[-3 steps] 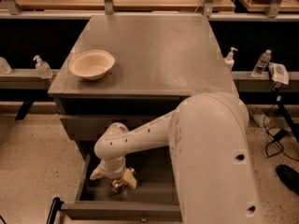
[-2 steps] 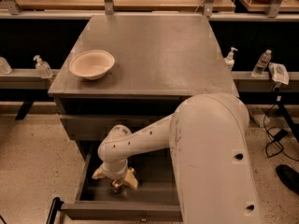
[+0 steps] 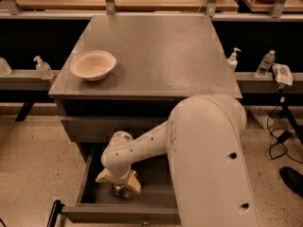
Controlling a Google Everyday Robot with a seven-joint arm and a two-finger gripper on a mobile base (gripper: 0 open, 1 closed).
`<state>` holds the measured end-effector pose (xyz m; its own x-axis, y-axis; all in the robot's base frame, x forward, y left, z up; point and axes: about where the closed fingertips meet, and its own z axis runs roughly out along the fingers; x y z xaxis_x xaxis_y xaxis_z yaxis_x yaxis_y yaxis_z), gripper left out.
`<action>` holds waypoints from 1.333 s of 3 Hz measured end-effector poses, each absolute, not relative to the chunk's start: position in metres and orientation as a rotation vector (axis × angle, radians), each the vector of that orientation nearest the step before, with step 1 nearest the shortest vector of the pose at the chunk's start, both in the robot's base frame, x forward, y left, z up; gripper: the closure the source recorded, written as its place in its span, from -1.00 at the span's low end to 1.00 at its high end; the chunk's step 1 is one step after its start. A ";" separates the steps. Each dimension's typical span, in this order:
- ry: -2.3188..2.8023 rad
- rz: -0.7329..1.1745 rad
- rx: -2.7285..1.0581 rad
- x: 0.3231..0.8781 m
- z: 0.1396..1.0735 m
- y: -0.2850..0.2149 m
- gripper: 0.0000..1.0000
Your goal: Pick orange can from middle drawer and place on counter
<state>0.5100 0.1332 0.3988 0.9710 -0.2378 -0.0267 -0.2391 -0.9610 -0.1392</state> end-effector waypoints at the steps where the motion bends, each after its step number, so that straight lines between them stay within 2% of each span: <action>1: 0.407 -0.020 -2.972 0.519 0.393 0.127 -1.00; 2: 0.424 -0.024 -2.973 0.524 0.384 0.126 -1.00; 3: 0.412 -0.015 -2.992 0.527 0.371 0.126 -0.58; 4: 0.403 -0.013 -3.011 0.529 0.362 0.124 0.02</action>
Offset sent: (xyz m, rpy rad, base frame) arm 0.0235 -0.0069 -0.0257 -0.0063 -0.0232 -0.0474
